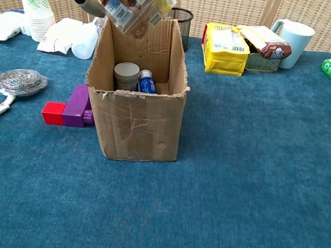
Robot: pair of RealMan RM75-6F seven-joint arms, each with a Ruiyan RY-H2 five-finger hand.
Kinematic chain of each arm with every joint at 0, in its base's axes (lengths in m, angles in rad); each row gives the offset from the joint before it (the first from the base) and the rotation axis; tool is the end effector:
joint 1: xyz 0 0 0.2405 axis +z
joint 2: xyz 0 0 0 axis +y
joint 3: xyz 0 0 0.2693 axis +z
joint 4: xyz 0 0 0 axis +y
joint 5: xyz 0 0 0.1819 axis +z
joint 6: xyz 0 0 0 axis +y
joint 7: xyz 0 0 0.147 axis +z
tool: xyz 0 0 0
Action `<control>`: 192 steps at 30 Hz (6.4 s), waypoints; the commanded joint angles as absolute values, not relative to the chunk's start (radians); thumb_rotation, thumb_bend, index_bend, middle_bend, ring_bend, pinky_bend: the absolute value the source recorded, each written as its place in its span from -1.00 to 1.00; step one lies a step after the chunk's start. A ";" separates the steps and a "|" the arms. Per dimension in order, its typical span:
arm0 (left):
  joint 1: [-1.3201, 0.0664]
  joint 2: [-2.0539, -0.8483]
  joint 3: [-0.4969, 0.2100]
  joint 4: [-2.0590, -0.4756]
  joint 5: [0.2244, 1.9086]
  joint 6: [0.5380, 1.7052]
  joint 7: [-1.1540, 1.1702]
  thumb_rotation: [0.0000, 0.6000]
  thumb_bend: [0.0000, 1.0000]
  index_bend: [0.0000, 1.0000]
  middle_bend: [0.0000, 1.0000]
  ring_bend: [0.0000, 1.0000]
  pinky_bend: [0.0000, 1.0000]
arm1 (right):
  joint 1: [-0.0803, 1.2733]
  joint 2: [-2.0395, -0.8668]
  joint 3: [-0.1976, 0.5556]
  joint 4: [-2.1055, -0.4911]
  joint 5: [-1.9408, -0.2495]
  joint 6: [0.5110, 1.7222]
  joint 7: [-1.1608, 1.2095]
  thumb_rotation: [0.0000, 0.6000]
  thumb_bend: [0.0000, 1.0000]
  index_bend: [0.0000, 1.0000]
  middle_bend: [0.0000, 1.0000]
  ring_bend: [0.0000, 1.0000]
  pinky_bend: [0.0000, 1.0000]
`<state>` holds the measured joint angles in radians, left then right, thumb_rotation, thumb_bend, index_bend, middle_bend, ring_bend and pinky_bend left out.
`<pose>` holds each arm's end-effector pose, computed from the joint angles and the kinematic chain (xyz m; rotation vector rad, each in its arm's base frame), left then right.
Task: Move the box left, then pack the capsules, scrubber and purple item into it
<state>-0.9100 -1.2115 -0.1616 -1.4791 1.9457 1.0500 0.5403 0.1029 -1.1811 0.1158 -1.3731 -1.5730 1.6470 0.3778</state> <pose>-0.0671 0.3448 0.1063 -2.1013 0.5988 -0.9218 -0.3179 -0.1986 0.2172 1.2778 -0.8380 1.2637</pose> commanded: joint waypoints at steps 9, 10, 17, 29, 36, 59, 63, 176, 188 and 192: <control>-0.906 -1.216 -0.176 -1.553 1.822 0.955 0.657 1.00 -1.00 -1.00 -1.00 -1.00 -0.57 | 0.102 -1.181 0.118 -1.375 -1.573 1.647 0.374 1.00 -1.00 -0.65 -0.89 -1.00 -0.73; -0.905 -1.217 -0.179 -1.563 1.808 0.949 0.665 1.00 -1.00 -1.00 -1.00 -1.00 -0.60 | 0.102 -1.182 0.118 -1.375 -1.573 1.647 0.374 1.00 -1.00 -0.65 -0.89 -1.00 -0.73; -0.904 -1.212 -0.198 -1.620 1.750 0.941 0.728 1.00 -1.00 -1.00 -1.00 -1.00 -0.66 | 0.101 -1.181 0.120 -1.374 -1.571 1.646 0.381 1.00 -1.00 -0.65 -0.89 -1.00 -0.73; -0.761 -1.116 -0.128 -1.618 1.697 1.084 0.584 1.00 -1.00 -1.00 -1.00 -1.00 -0.47 | 0.101 -1.181 0.113 -1.385 -1.591 1.652 0.370 1.00 -1.00 -0.65 -0.89 -1.00 -0.73; -0.649 -1.113 -0.059 -1.529 1.655 1.168 0.398 1.00 -1.00 -1.00 -1.00 -1.00 -0.41 | 0.104 -1.185 0.104 -1.396 -1.608 1.650 0.347 1.00 -1.00 -0.65 -0.88 -1.00 -0.73; -0.620 -1.333 -0.051 -1.297 1.285 0.893 0.344 1.00 -1.00 -1.00 -1.00 -1.00 -0.42 | 0.106 -1.188 0.095 -1.403 -1.615 1.644 0.335 1.00 -1.00 -0.64 -0.88 -1.00 -0.73; -0.629 -1.350 -0.057 -1.278 1.257 0.872 0.357 1.00 -1.00 -1.00 -1.00 -1.00 -0.42 | 0.107 -1.189 0.097 -1.401 -1.611 1.642 0.339 1.00 -1.00 -0.65 -0.88 -1.00 -0.73; -1.123 -1.396 -0.344 -1.881 0.456 1.276 0.804 1.00 -1.00 -1.00 -1.00 -1.00 -0.64 | 0.103 -1.171 0.099 -1.400 -1.607 1.650 0.453 1.00 -1.00 -0.63 -0.85 -1.00 -0.73; -0.910 -1.157 -0.158 -1.869 0.822 1.146 0.569 1.00 -1.00 -1.00 -1.00 -1.00 -0.51 | 0.105 -1.173 0.093 -1.408 -1.622 1.653 0.434 1.00 -1.00 -0.63 -0.85 -1.00 -0.73; -0.837 -1.106 -0.092 -1.803 0.976 1.098 0.434 1.00 -1.00 -1.00 -1.00 -1.00 -0.49 | 0.105 -1.174 0.089 -1.415 -1.630 1.654 0.421 1.00 -1.00 -0.63 -0.86 -1.00 -0.73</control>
<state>-0.9108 -1.1649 -0.1623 -1.8571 0.8633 1.1462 0.5414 0.1052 -1.1739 0.0898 -1.4143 -1.6294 1.6537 0.4224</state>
